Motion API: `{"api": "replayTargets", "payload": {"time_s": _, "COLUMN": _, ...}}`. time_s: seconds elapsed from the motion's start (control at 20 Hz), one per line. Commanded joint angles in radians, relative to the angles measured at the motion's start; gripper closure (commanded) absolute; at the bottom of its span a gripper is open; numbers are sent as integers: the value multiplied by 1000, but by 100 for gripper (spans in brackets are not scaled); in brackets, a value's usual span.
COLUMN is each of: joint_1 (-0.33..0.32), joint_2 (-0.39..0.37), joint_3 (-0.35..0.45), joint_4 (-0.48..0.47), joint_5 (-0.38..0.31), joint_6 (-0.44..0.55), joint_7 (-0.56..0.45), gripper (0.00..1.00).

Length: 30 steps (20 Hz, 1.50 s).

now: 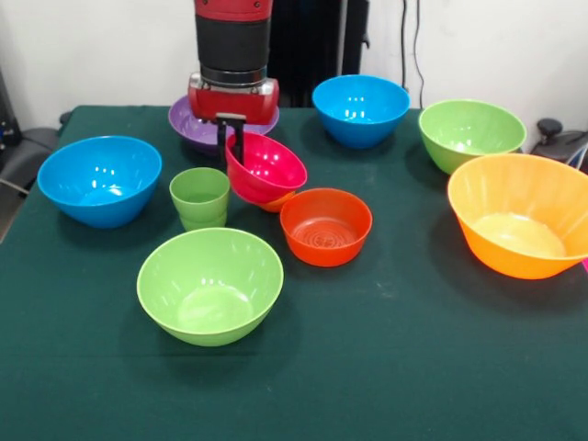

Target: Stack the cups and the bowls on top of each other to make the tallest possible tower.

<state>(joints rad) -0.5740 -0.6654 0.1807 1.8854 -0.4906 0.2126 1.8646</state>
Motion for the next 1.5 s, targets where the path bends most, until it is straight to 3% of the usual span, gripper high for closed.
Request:
{"api": "replayTargets", "payload": {"time_s": 0.05, "joint_1": 92, "joint_2": 95, "joint_3": -56, "joint_4": 188, "joint_5": -56, "joint_6": -125, "joint_7": 160, "gripper": 100}}
{"api": "replayTargets", "payload": {"time_s": 0.4, "joint_1": 55, "joint_2": 136, "joint_3": -28, "joint_4": 272, "joint_5": 23, "joint_6": -125, "joint_7": 178, "gripper": 100}}
{"api": "replayTargets", "payload": {"time_s": 0.75, "joint_1": 53, "joint_2": 119, "joint_3": -65, "joint_4": 327, "joint_5": 34, "joint_6": -142, "joint_7": 168, "gripper": 100}}
{"api": "replayTargets", "payload": {"time_s": 1.5, "joint_1": 51, "joint_2": 118, "joint_3": -68, "joint_4": 293, "joint_5": 21, "joint_6": -123, "joint_7": 111, "gripper": 100}}
